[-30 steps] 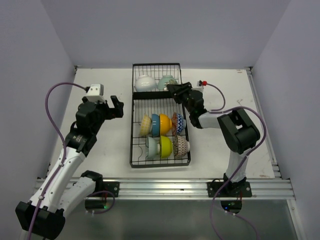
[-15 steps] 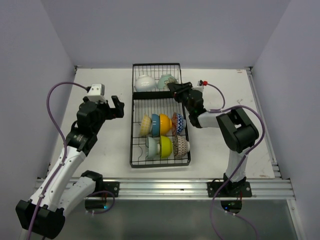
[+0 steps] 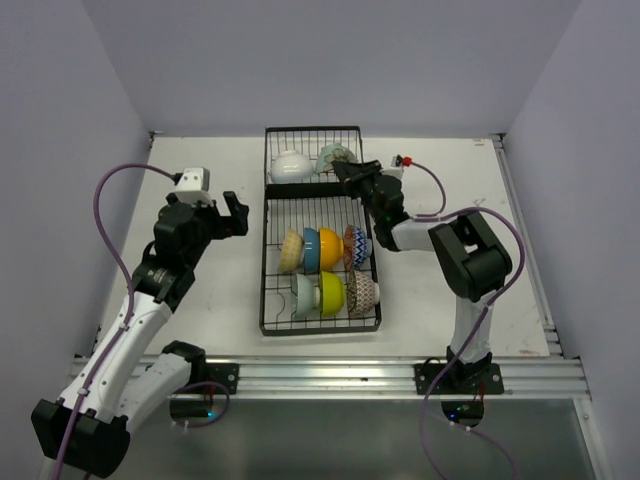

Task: Unload the bowls from the dish rack

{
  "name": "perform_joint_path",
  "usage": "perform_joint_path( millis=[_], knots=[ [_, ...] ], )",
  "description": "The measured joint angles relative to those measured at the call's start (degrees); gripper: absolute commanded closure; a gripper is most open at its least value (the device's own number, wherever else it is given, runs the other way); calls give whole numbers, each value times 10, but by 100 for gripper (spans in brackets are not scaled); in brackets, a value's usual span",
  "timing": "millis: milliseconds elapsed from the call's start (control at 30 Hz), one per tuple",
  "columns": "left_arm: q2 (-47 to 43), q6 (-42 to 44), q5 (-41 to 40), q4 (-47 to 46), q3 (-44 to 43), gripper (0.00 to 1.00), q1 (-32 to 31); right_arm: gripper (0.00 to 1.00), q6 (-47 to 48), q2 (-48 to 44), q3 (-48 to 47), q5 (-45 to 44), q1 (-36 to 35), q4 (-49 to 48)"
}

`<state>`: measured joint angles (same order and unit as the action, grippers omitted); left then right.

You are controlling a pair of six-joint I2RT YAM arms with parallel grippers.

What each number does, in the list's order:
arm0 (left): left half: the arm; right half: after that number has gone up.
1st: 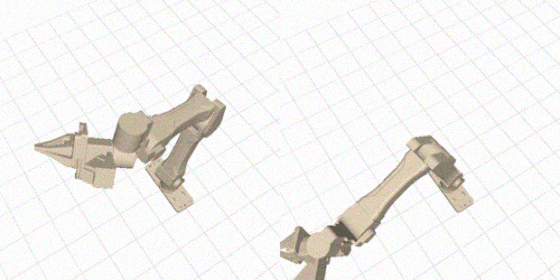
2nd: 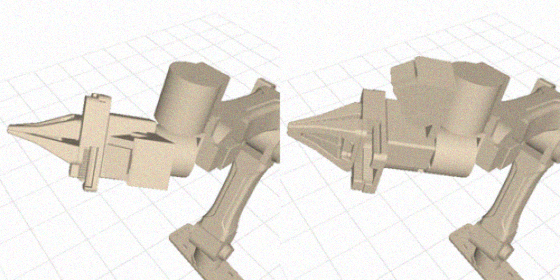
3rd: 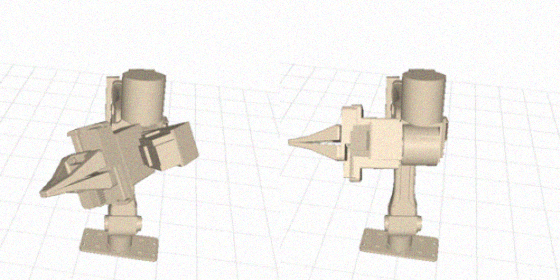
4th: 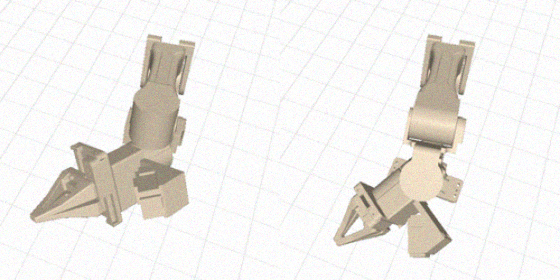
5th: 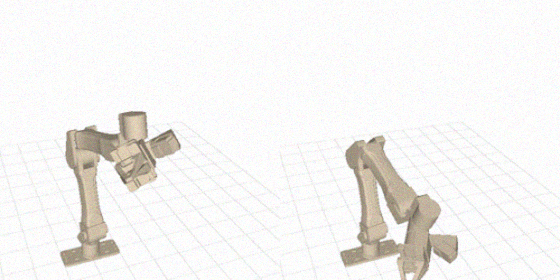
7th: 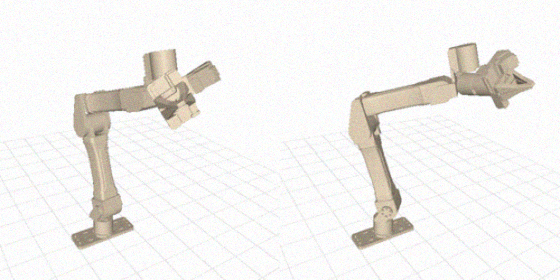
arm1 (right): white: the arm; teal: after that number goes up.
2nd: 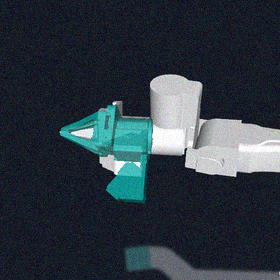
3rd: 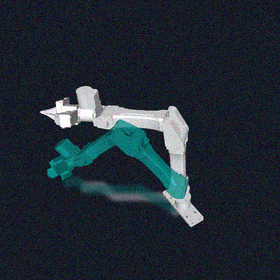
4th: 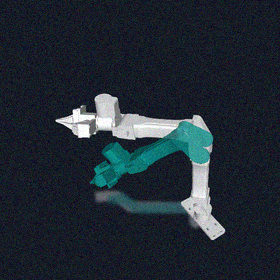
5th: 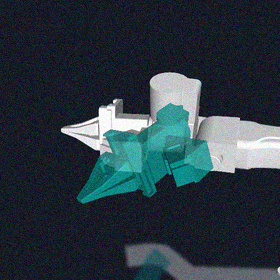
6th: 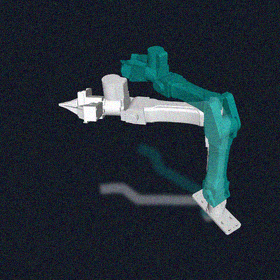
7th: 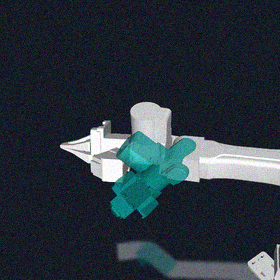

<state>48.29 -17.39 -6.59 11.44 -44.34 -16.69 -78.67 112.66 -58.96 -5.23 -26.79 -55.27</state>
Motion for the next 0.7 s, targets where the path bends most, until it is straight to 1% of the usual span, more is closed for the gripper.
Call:
perform_joint_path(
  millis=[100, 467, 700],
  knots=[
    [1, 0, 0, 0, 0, 0, -2, 100, 0, 6, -7, 3, 1, -3],
    [2, 0, 0, 0, 0, 0, -3, 100, 1, 27, -45, 25, 24, -7],
    [5, 1, 0, 0, 0, 0, -3, 100, 9, 45, -100, 48, 32, 37]
  ],
)
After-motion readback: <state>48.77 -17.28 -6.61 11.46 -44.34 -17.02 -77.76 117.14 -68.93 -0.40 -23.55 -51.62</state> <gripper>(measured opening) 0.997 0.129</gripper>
